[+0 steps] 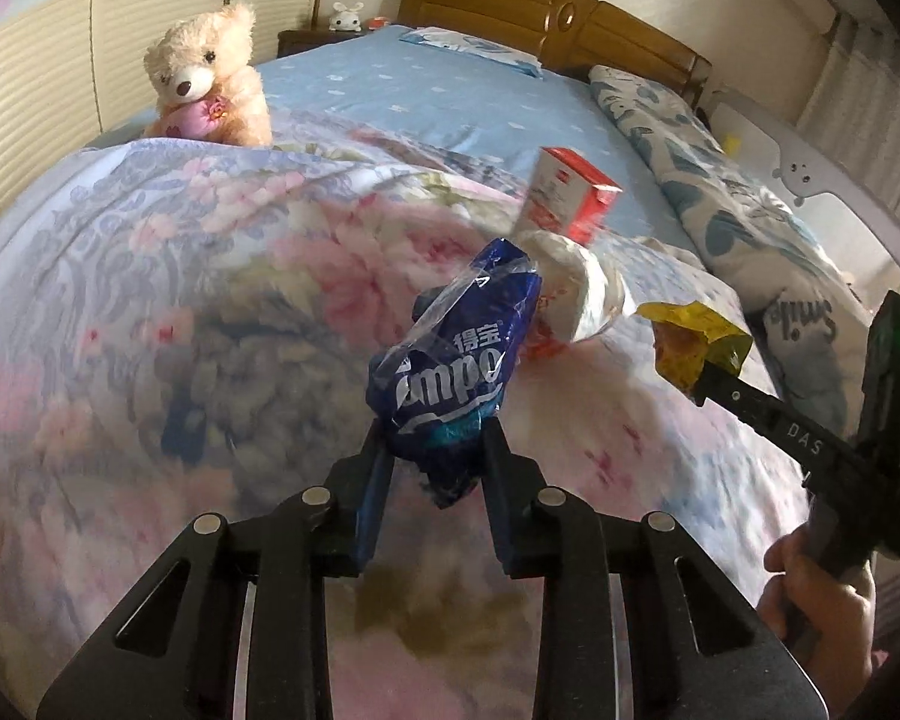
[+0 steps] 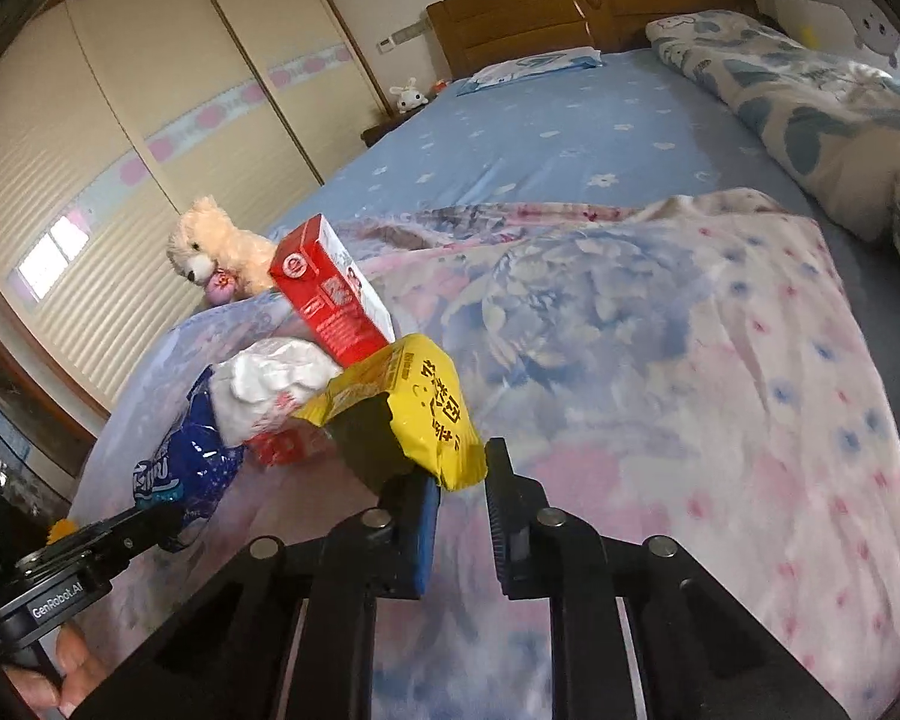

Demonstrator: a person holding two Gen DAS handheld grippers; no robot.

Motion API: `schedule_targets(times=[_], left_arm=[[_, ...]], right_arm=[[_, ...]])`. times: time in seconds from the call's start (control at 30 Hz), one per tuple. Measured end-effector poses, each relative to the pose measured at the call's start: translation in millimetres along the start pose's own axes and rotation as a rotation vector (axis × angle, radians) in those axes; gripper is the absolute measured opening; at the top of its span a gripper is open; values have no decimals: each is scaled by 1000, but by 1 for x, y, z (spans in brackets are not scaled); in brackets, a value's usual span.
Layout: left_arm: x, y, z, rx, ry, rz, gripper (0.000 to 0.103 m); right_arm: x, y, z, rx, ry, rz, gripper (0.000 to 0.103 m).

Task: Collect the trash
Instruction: 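Grasp the blue Ampo bag with the left tool while the right tool grasps the yellow packet, then carry the blue bag and yellow packet over the bin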

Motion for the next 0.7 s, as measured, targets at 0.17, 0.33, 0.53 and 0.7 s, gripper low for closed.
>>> schedule_targets(times=[0.17, 0.33, 0.53, 0.7], left_arm=[[-14, -21, 25, 22, -59, -10, 27], [-23, -36, 51, 47, -107, -15, 27], [-32, -54, 81, 96, -139, -21, 27], [-39, -65, 103, 132, -167, -28, 27]], right_arm=[[-38, -20, 16, 40, 17, 38, 15], [-72, -38, 32, 58, 6, 61, 15], [-103, -57, 55, 88, -15, 76, 15], [-125, -72, 69, 109, -28, 92, 15]])
Point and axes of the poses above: each gripper's, at about its wrist camera, not at the fingertips, and x roughly the way its jaws point, z to its right, y to its top, the point moved 2 cm from there along x, roughly the way its jaws point, and after that the axes turned 9 degrees about -y, right-handed, at the moved point
